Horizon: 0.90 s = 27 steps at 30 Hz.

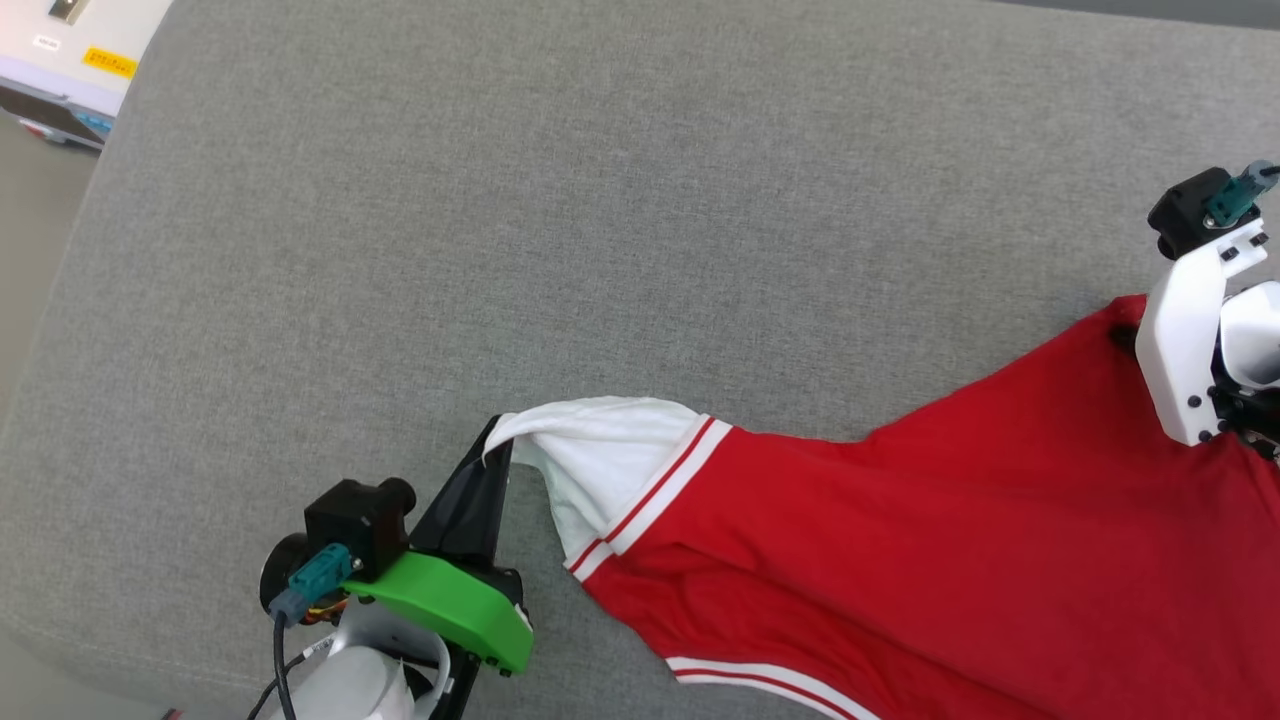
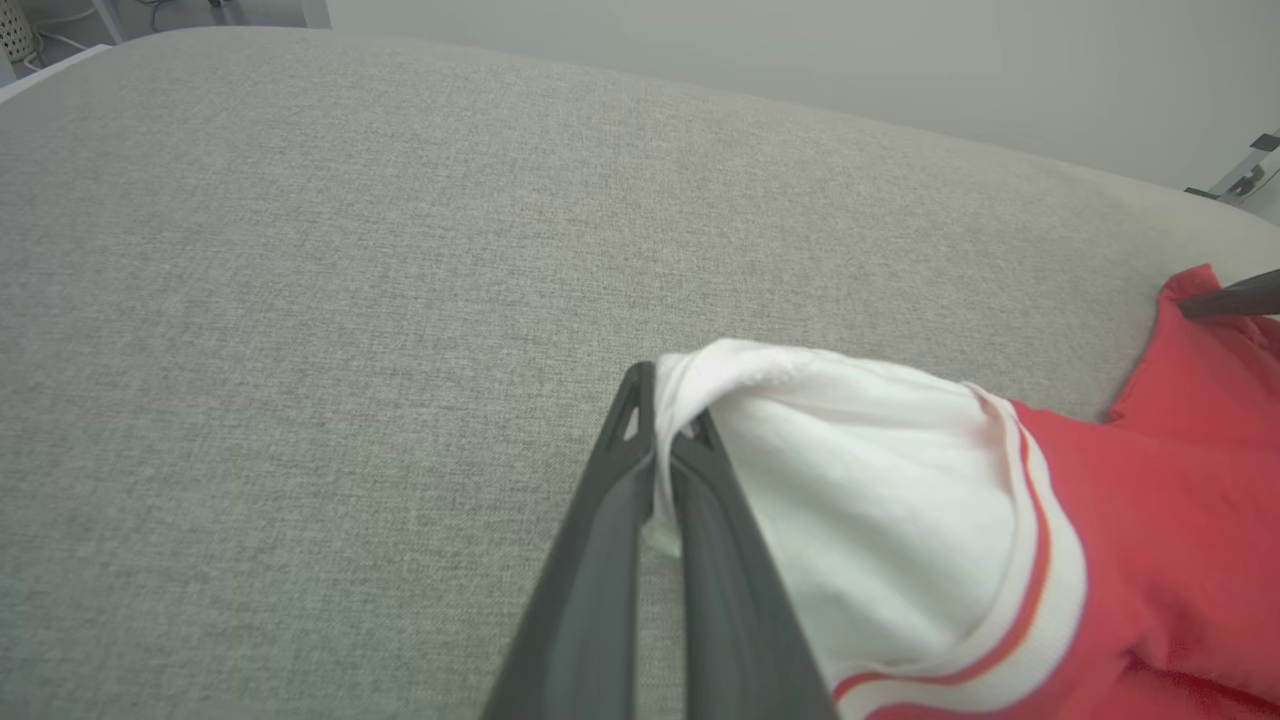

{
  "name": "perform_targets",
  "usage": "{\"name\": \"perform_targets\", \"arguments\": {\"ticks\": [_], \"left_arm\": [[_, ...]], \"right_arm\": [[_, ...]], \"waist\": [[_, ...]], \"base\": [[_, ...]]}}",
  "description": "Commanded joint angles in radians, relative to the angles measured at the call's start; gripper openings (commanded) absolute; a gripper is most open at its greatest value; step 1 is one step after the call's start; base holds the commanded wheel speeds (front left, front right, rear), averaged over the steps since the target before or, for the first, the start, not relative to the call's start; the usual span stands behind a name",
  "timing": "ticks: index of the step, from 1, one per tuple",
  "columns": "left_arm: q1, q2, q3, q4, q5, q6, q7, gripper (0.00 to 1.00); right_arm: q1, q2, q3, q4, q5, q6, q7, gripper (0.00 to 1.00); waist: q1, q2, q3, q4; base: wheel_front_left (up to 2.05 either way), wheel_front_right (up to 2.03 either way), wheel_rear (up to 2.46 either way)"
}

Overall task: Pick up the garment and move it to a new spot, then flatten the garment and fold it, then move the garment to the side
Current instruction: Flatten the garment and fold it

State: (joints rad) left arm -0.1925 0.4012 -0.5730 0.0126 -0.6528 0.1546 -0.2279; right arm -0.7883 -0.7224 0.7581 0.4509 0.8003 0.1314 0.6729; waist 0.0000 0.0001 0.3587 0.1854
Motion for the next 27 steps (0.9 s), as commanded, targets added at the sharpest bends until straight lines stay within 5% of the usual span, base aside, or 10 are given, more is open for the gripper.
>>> {"name": "perform_targets", "arguments": {"ticks": [1, 11, 19, 27], "left_arm": [[-0.006, 0.003, 0.005, 0.001, -0.005, -0.005, -0.005, 0.00], [-0.030, 0.104, 0.071, -0.089, -0.005, 0.008, 0.027, 0.00], [-0.194, 0.171, 0.100, -0.185, 0.041, 0.012, 0.120, 0.00], [-0.448, 0.194, 0.105, -0.173, 0.071, -0.050, 0.209, 0.00]], "right_arm": [[0.000, 0.006, 0.023, 0.013, 0.005, -0.001, -0.047, 0.00], [-0.013, -0.039, -0.015, -0.060, 0.058, -0.001, -0.376, 0.00], [-0.030, -0.051, -0.061, -0.150, 0.056, -0.001, -0.493, 0.00], [-0.067, -0.027, -0.157, -0.225, 0.013, -0.001, -0.545, 0.00]], "waist": [[0.0000, -0.0001, -0.037, -0.019], [0.0000, -0.0001, -0.158, -0.068], [0.0000, -0.0001, -0.205, -0.121], [0.0000, -0.0001, -0.191, -0.168]], "base": [[0.00, 0.00, 0.00], [0.00, 0.00, 0.00], [0.00, 0.00, 0.00], [0.00, 0.00, 0.00]]}}
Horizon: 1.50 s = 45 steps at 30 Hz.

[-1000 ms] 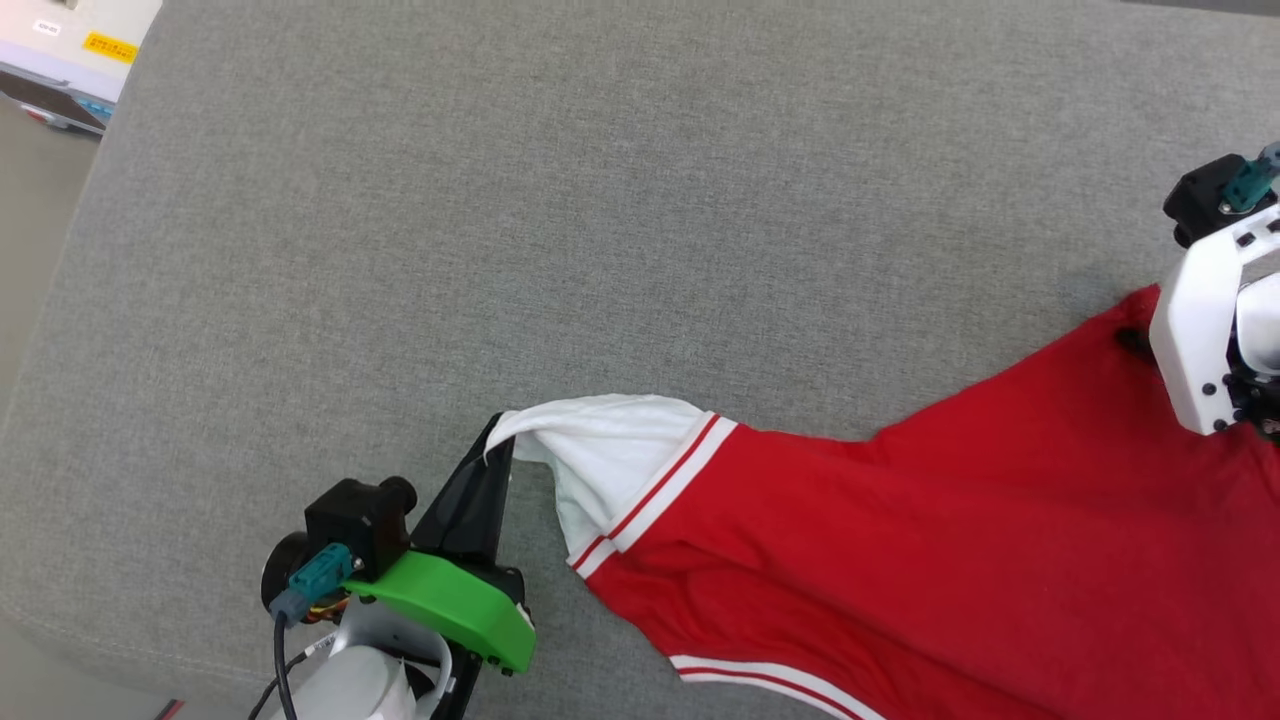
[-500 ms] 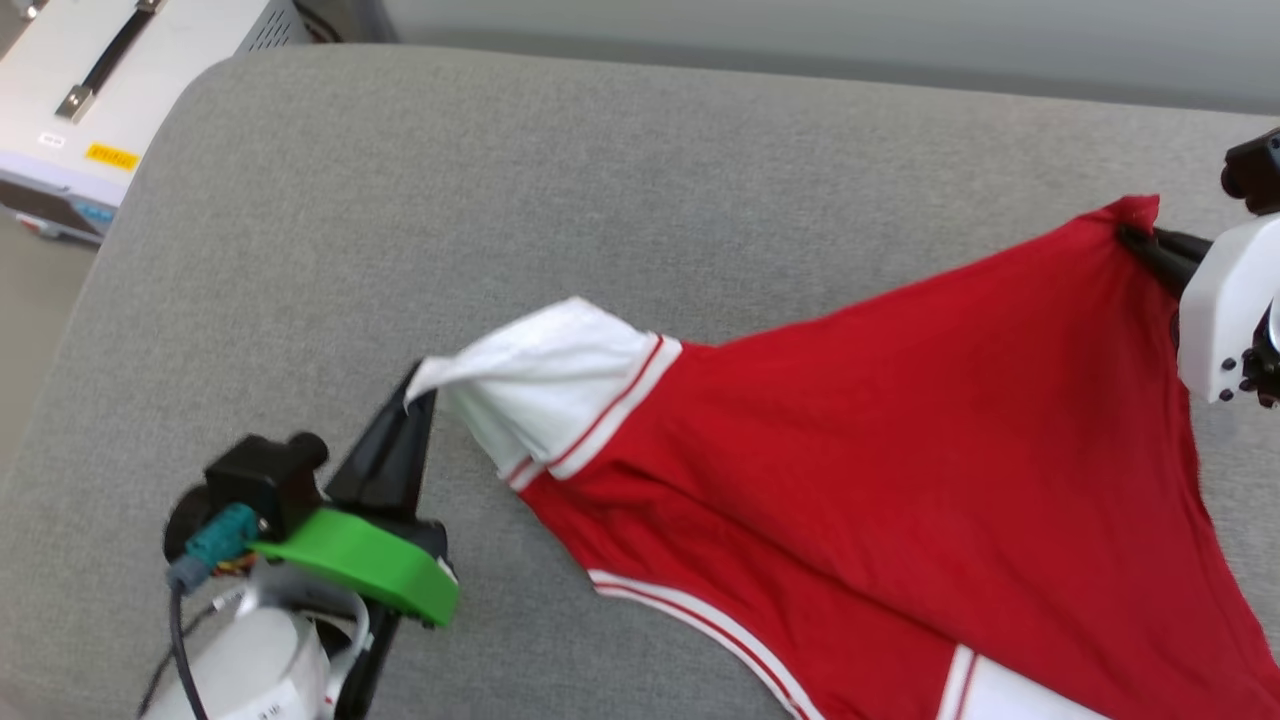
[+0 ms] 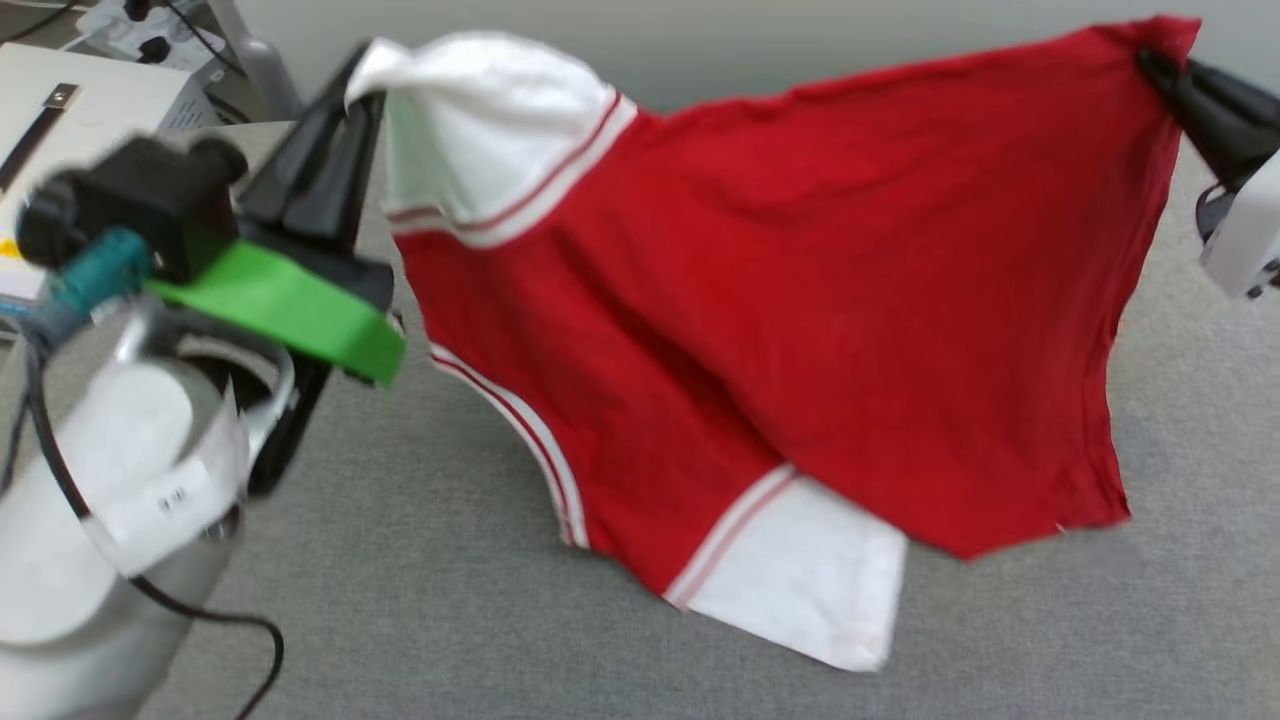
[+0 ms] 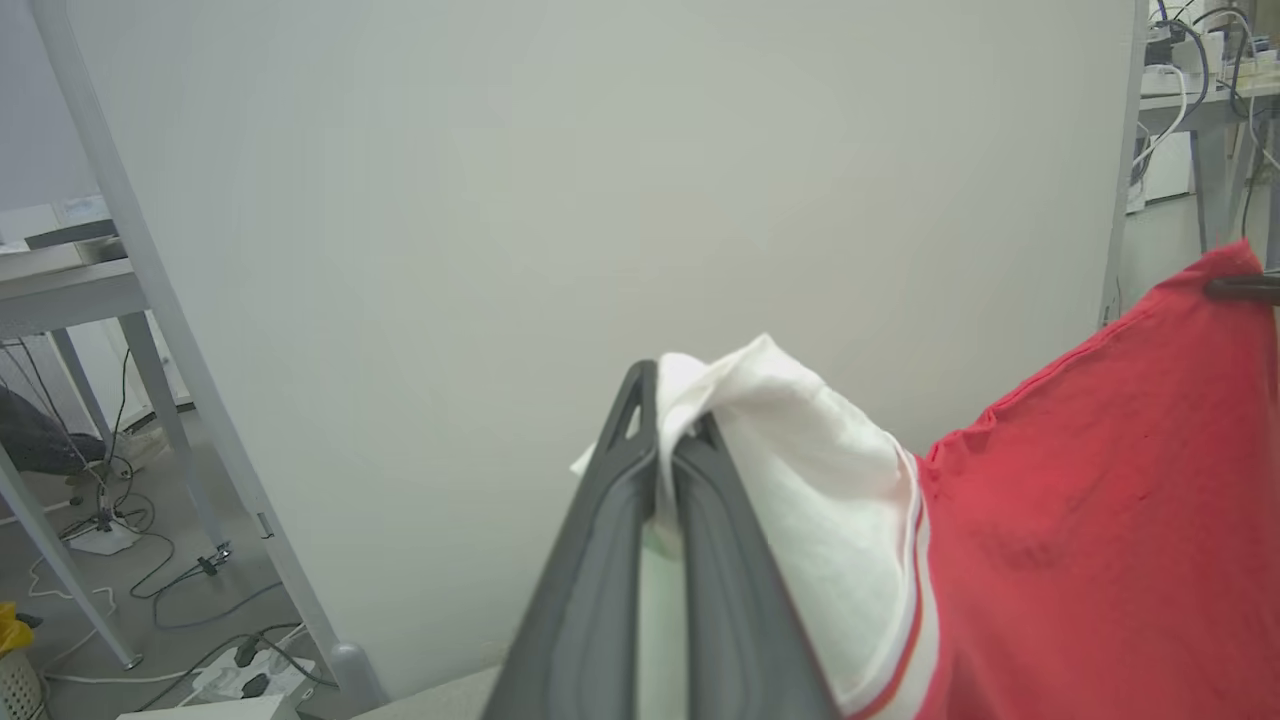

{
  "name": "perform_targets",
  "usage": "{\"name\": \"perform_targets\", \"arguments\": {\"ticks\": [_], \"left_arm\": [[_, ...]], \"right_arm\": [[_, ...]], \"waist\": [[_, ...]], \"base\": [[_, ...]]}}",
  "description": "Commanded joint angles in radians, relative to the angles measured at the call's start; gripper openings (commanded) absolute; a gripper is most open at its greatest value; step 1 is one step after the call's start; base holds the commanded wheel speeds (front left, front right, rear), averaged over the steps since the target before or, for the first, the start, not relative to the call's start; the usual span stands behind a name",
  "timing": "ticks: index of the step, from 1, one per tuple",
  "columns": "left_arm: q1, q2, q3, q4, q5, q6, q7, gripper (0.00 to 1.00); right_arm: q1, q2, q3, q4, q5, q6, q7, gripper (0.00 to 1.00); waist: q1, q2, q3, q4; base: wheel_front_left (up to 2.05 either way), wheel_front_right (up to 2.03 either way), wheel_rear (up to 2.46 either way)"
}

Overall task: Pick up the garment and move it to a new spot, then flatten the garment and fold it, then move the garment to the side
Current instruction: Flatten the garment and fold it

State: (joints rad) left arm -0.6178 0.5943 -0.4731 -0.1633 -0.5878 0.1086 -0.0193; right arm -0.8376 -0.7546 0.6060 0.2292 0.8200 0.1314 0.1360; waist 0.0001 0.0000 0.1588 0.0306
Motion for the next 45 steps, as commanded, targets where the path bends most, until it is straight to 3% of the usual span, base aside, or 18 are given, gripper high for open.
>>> {"name": "perform_targets", "arguments": {"ticks": [1, 9, 15, 23, 29, 36, 45], "left_arm": [[-0.054, -0.001, 0.006, 0.010, 0.006, -0.012, 0.008, 0.00], [-0.375, -0.052, 0.000, 0.121, 0.019, -0.093, 0.061, 0.00], [-0.678, -0.084, -0.007, 0.277, 0.064, -0.156, 0.092, 0.00], [-1.069, -0.127, 0.001, 0.508, 0.108, -0.203, 0.074, 0.00], [-1.270, -0.154, -0.021, 0.678, 0.137, -0.223, 0.028, 0.00], [-1.318, -0.167, -0.060, 0.801, 0.139, -0.233, -0.020, 0.00], [-1.162, -0.168, -0.129, 0.887, 0.109, -0.238, -0.116, 0.00]], "right_arm": [[-0.025, 0.009, -0.022, -0.010, -0.012, -0.001, -0.010, 0.00], [-0.145, 0.062, -0.168, -0.018, -0.093, -0.001, -0.003, 0.00], [-0.351, 0.122, -0.225, 0.052, -0.184, -0.001, 0.016, 0.00], [-0.717, 0.170, -0.181, 0.209, -0.310, -0.001, -0.001, 0.00], [-0.936, 0.195, -0.093, 0.354, -0.367, -0.001, -0.070, 0.00], [-1.029, 0.239, -0.014, 0.515, -0.340, -0.001, -0.156, 0.00], [-0.903, 0.282, 0.088, 0.632, -0.255, -0.001, -0.269, 0.00]], "waist": [[-0.0001, 0.0000, 0.018, -0.017], [-0.0001, 0.0000, 0.129, -0.037], [-0.0001, 0.0000, 0.249, -0.048], [-0.0001, 0.0000, 0.360, -0.061], [-0.0001, 0.0000, 0.392, -0.063], [-0.0001, 0.0000, 0.425, -0.062], [-0.0001, 0.0000, 0.429, -0.054]], "base": [[0.00, 0.00, 0.00], [0.00, 0.00, 0.00], [0.00, 0.00, 0.00], [0.00, 0.00, 0.00], [0.00, 0.00, 0.00], [0.00, 0.00, 0.00], [0.00, 0.00, 0.00]]}}
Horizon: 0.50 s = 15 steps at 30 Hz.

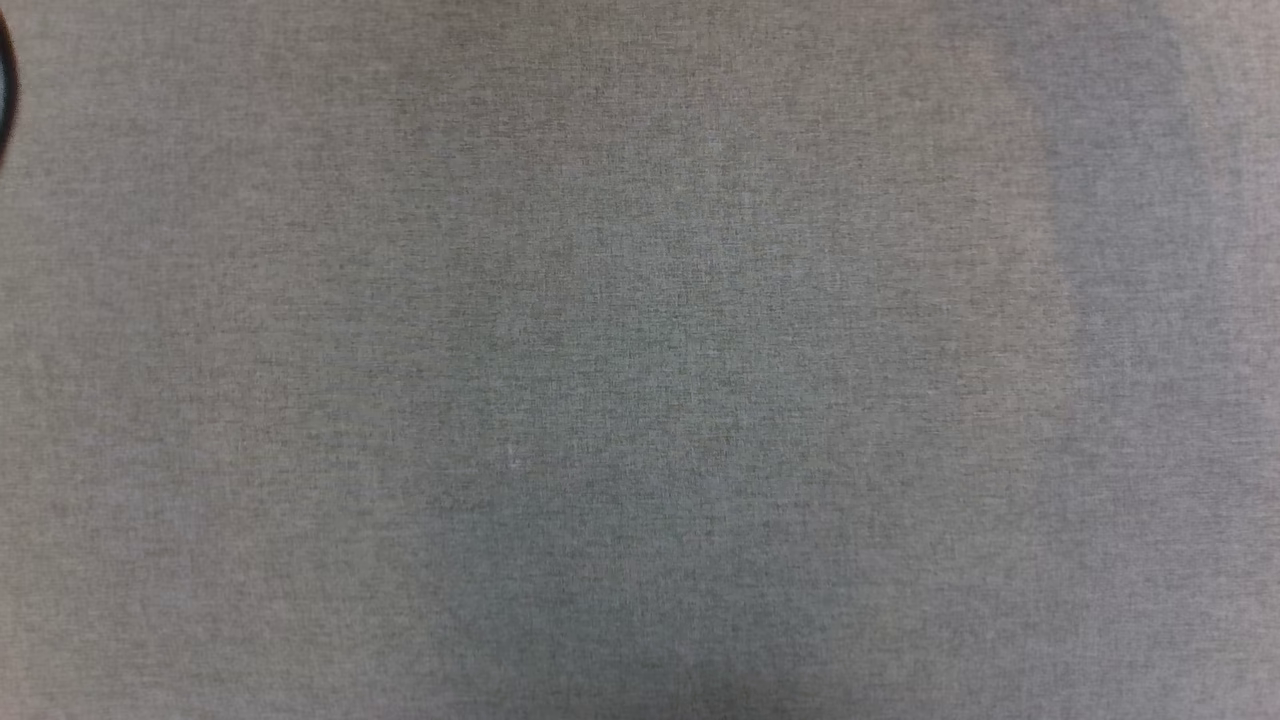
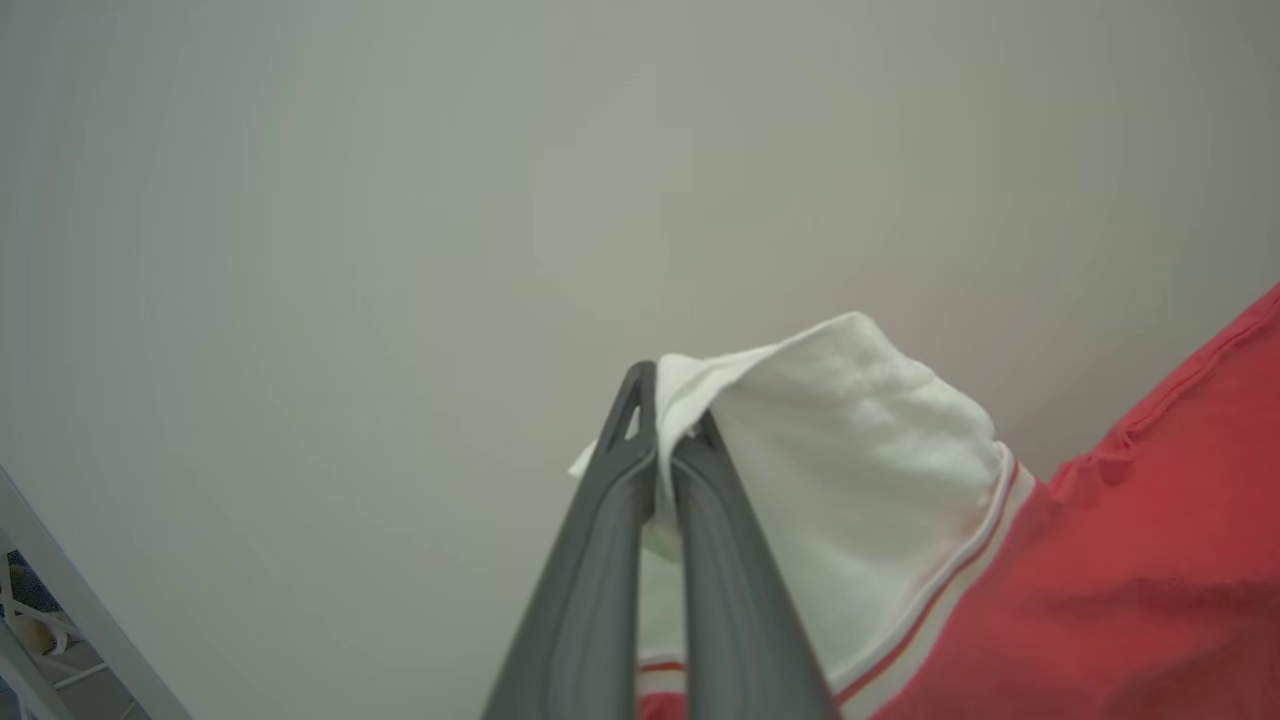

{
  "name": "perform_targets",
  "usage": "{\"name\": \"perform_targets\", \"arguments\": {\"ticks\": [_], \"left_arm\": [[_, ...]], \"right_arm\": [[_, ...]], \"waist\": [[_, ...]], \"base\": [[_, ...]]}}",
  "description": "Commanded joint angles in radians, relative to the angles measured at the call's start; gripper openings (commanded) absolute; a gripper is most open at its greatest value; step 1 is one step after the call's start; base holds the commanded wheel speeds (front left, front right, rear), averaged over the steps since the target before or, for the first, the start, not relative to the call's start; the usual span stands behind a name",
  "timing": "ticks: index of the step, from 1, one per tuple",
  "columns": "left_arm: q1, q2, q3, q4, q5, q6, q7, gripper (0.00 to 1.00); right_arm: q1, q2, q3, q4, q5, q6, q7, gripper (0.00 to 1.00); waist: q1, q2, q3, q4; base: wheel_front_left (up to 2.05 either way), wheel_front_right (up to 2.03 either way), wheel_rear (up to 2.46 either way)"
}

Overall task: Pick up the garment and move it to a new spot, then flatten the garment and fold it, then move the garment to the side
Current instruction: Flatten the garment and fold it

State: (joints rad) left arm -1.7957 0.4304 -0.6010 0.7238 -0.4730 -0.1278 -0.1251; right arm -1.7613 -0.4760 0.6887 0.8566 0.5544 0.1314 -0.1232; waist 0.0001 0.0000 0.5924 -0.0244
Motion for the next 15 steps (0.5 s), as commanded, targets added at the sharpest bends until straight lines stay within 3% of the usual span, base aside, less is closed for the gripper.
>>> {"name": "perform_targets", "arguments": {"ticks": [1, 11, 15], "left_arm": [[0.035, -0.006, -0.007, 0.003, -0.011, -0.002, -0.019, 0.00], [0.309, 0.031, -0.086, -0.046, -0.033, -0.001, -0.085, 0.00], [0.473, 0.063, -0.083, -0.107, -0.065, 0.028, -0.100, 0.00]], "right_arm": [[0.038, 0.007, 0.016, 0.012, 0.019, -0.001, -0.017, 0.00], [0.253, 0.034, 0.136, 0.026, 0.143, -0.001, -0.081, 0.00], [0.369, 0.017, 0.196, 0.006, 0.191, -0.001, -0.099, 0.00]], "waist": [[-0.0001, 0.0000, -0.009, 0.001], [-0.0001, 0.0000, -0.111, -0.001], [-0.0001, 0.0000, -0.176, 0.002]], "base": [[0.00, 0.00, 0.00], [0.00, 0.00, 0.00], [0.00, 0.00, 0.00]]}}
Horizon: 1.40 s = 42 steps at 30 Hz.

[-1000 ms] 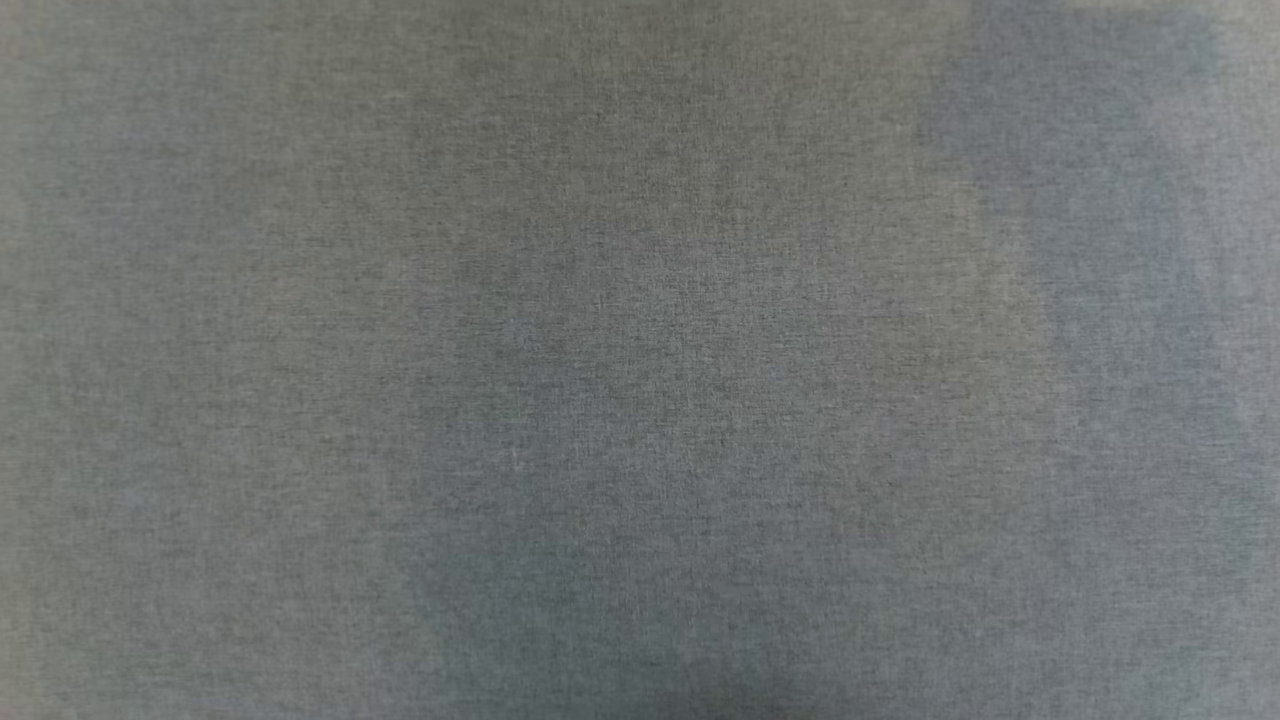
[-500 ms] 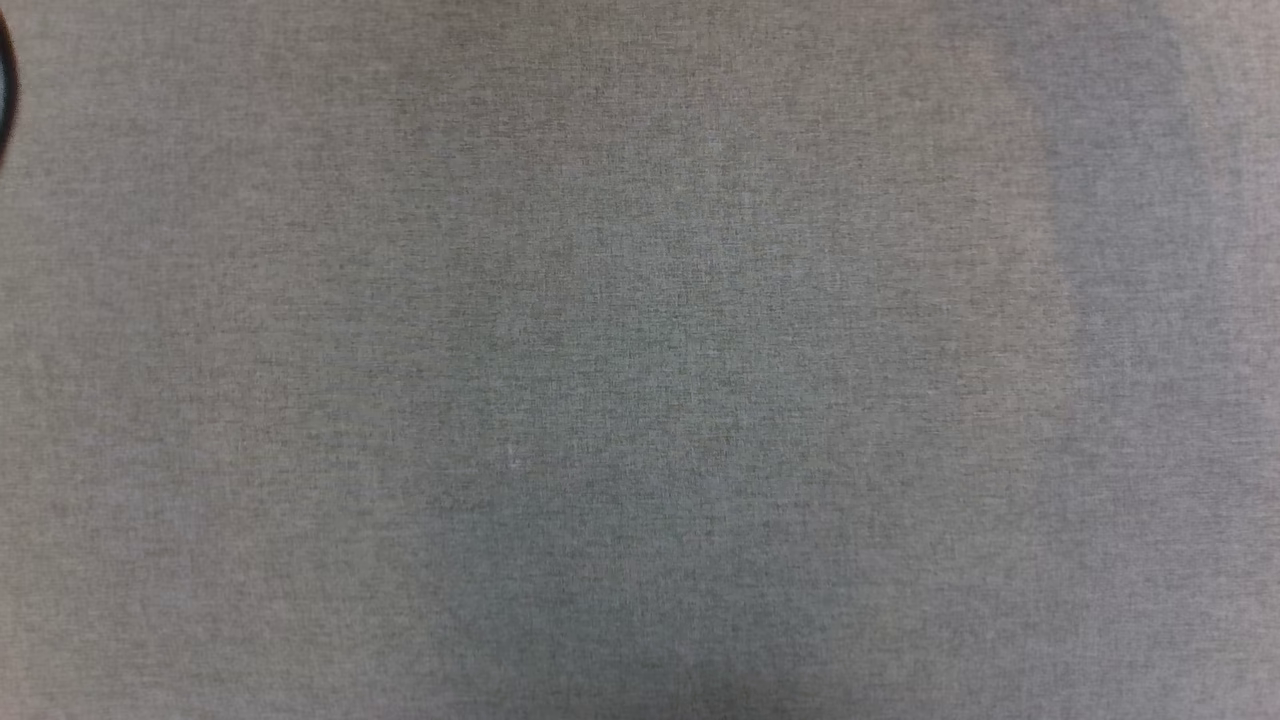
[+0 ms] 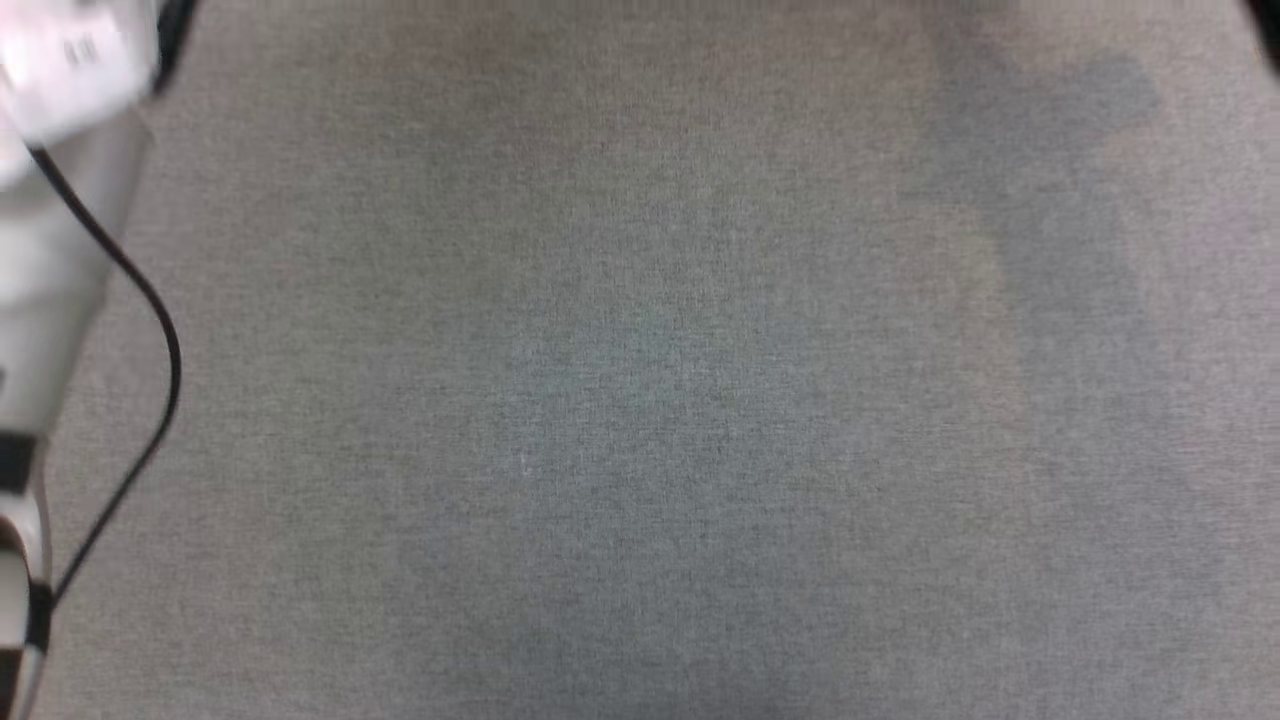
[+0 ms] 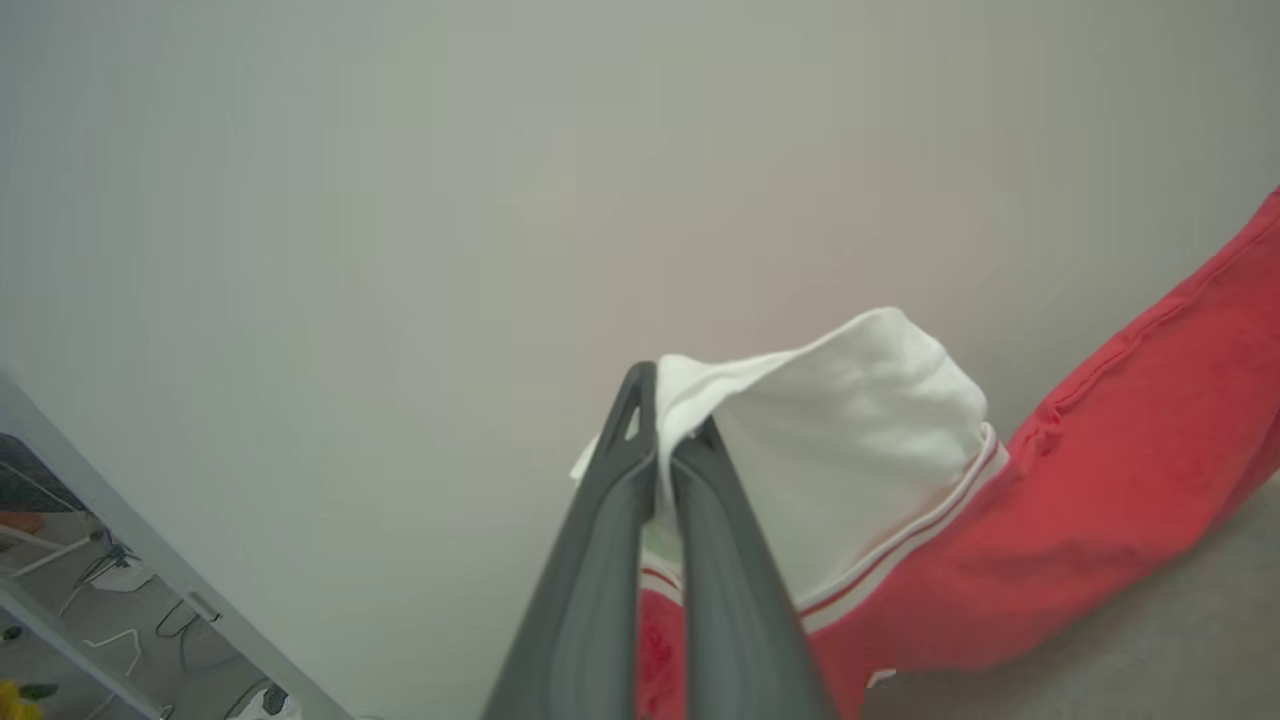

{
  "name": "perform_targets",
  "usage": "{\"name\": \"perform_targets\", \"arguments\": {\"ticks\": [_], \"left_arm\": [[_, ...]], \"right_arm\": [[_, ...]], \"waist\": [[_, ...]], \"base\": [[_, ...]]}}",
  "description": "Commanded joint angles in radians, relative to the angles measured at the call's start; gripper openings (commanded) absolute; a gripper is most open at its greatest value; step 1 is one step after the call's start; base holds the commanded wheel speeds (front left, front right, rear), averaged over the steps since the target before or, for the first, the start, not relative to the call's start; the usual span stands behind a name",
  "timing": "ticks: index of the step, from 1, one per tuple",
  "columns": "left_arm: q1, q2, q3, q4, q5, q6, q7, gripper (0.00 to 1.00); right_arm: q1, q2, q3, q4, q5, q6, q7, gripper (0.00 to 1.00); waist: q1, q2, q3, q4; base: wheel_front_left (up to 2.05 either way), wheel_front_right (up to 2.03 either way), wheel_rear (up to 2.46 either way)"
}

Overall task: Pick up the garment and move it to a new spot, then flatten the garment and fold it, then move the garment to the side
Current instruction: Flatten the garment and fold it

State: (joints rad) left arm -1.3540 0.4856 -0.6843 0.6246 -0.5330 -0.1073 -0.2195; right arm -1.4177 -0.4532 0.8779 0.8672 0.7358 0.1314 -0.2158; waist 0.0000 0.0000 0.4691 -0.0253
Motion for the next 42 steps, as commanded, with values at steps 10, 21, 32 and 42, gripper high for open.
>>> {"name": "perform_targets", "arguments": {"ticks": [10, 21, 32, 42], "left_arm": [[0.635, 0.072, 0.014, -0.301, -0.151, 0.191, -0.014, 0.00], [1.101, 0.155, -0.023, -0.552, -0.252, 0.335, 0.022, 0.00], [1.413, 0.194, -0.078, -0.731, -0.402, 0.392, 0.112, 0.00], [1.498, 0.254, -0.116, -0.802, -0.469, 0.374, 0.202, 0.00]], "right_arm": [[0.406, -0.107, 0.154, -0.150, 0.124, -0.001, -0.037, 0.00], [0.706, -0.199, 0.233, -0.253, 0.179, -0.001, -0.043, 0.00], [0.988, -0.291, 0.169, -0.370, 0.212, -0.001, -0.043, 0.00], [1.217, -0.373, 0.071, -0.506, 0.262, -0.001, 0.019, 0.00]], "waist": [[0.0000, 0.0000, -0.234, 0.025], [0.0000, 0.0000, -0.353, 0.028], [0.0000, 0.0000, -0.441, 0.032], [0.0000, 0.0000, -0.453, 0.047]], "base": [[0.00, 0.00, 0.00], [0.00, 0.00, 0.00], [0.00, 0.00, 0.00], [0.00, 0.00, 0.00]]}}
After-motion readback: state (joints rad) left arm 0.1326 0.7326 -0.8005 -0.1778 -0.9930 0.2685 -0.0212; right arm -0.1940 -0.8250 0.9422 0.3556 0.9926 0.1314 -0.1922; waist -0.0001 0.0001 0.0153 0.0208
